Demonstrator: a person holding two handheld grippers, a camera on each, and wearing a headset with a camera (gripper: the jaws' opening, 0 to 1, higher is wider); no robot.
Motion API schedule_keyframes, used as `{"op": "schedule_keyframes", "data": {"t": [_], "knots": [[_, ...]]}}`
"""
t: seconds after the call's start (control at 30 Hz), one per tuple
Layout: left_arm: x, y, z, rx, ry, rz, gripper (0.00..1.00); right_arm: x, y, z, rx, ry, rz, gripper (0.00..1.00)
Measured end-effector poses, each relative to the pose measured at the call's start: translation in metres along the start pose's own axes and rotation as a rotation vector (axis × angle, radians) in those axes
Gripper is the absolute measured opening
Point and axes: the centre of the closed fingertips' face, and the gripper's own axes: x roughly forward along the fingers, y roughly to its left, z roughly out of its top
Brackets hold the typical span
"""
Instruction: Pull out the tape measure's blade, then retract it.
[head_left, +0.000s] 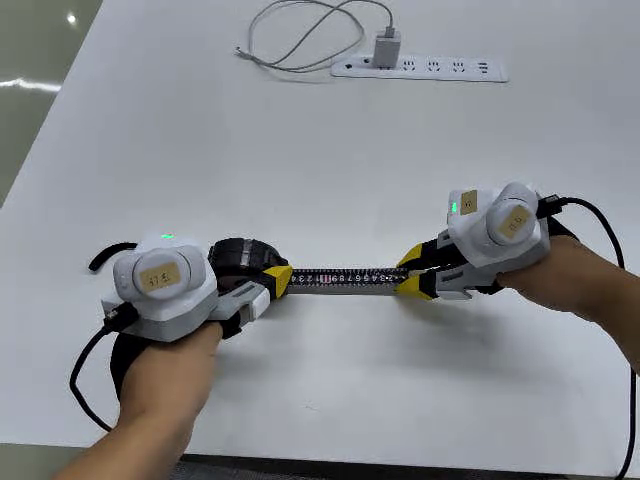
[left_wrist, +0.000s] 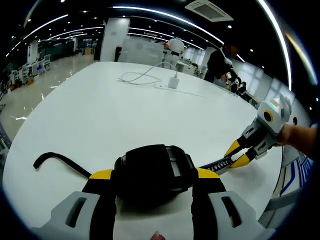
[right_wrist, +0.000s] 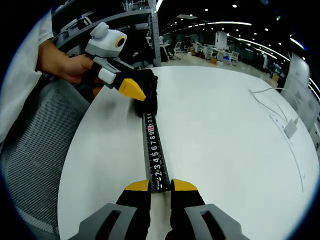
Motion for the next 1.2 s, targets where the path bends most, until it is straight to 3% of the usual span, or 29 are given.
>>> {"op": "schedule_keyframes", "data": {"t": [1.2], "knots": [[-0.001, -0.001, 0.001, -0.019, 0.001, -0.005, 0.56, 0.047, 0.008, 0.045, -0.029, -0.065, 0.059, 0.11]]}}
